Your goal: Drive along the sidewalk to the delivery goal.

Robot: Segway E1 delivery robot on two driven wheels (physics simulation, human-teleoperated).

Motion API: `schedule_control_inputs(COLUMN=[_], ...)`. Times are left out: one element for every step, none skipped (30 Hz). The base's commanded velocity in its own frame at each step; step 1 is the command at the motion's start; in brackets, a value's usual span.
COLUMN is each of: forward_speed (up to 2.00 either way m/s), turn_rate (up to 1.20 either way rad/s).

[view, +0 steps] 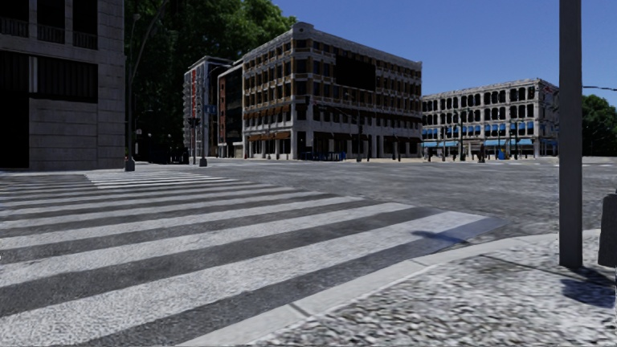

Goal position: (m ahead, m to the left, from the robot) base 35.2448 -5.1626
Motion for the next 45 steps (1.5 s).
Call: schedule_control_inputs(forward_speed=[2.00,2.00,2.00,2.00,2.00,2.00,2.00,2.00,1.99,1.93,1.79,1.65,1.65,1.46,1.32,1.23,1.16,1.16,1.08,1.02,1.00,0.99,0.99,0.98,0.98,0.98,0.98,0.98,0.98,0.98,0.98,0.98,0.98,0.98,0.98,0.98,0.98,0.98,0.98,0.98,0.98,0.98,0.98,0.98,0.98], turn_rate=[0.56,0.56,0.56,0.56,0.56,0.56,0.56,0.56,0.56,0.55,0.55,0.54,0.54,0.52,0.48,0.47,0.46,0.46,0.46,0.46,0.46,0.46,0.46,0.46,0.46,0.46,0.46,0.46,0.46,0.46,0.46,0.45,0.45,0.43,0.41,0.39,0.33,0.33,0.31,0.31,0.31,0.31,0.31,0.32,0.32])
